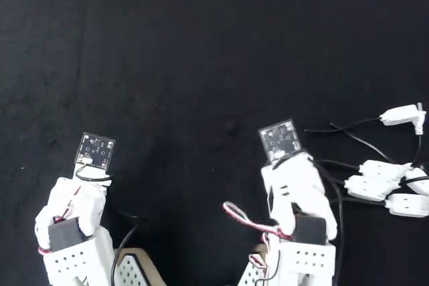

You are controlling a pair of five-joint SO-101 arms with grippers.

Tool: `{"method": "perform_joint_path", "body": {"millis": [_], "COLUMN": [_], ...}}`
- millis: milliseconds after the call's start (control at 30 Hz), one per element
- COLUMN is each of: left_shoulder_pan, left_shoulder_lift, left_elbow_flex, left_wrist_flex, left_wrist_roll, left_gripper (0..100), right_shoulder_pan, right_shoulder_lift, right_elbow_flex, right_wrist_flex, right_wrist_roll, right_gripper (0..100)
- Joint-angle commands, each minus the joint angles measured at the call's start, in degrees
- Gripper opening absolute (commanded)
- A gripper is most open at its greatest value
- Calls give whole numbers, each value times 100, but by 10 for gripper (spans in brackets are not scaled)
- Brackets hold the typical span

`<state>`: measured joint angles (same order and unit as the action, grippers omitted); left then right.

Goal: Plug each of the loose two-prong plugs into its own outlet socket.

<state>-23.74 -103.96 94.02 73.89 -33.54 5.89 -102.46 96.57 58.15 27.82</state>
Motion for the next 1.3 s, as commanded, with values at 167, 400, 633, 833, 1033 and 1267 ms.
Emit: {"method": "perform_joint_path", "body": {"millis": [167,400,633,833,1033,1267], "left_shoulder_pan": [57,66,66,66,66,40], "left_shoulder_lift": [-44,-53,-53,-53,-53,-53], "left_elbow_flex": [180,295,330,330,330,330], "left_wrist_flex": [0,-18,-18,-9,-9,-9], "left_wrist_roll": [-44,-44,-44,-44,-44,-53], "left_gripper": [29,30,30,30,30,30], "right_shoulder_pan": [-26,-26,-26,-26,-26,-26], "right_shoulder_lift": [-426,-426,-426,-426,-426,-426], "right_elbow_flex": [4,4,4,4,4,4], "right_wrist_flex": [1626,1626,1626,1626,1626,1626], "right_wrist_roll": [-18,-18,-18,-18,-18,-18], "right_gripper": [40,40,40,40,40,40]}}
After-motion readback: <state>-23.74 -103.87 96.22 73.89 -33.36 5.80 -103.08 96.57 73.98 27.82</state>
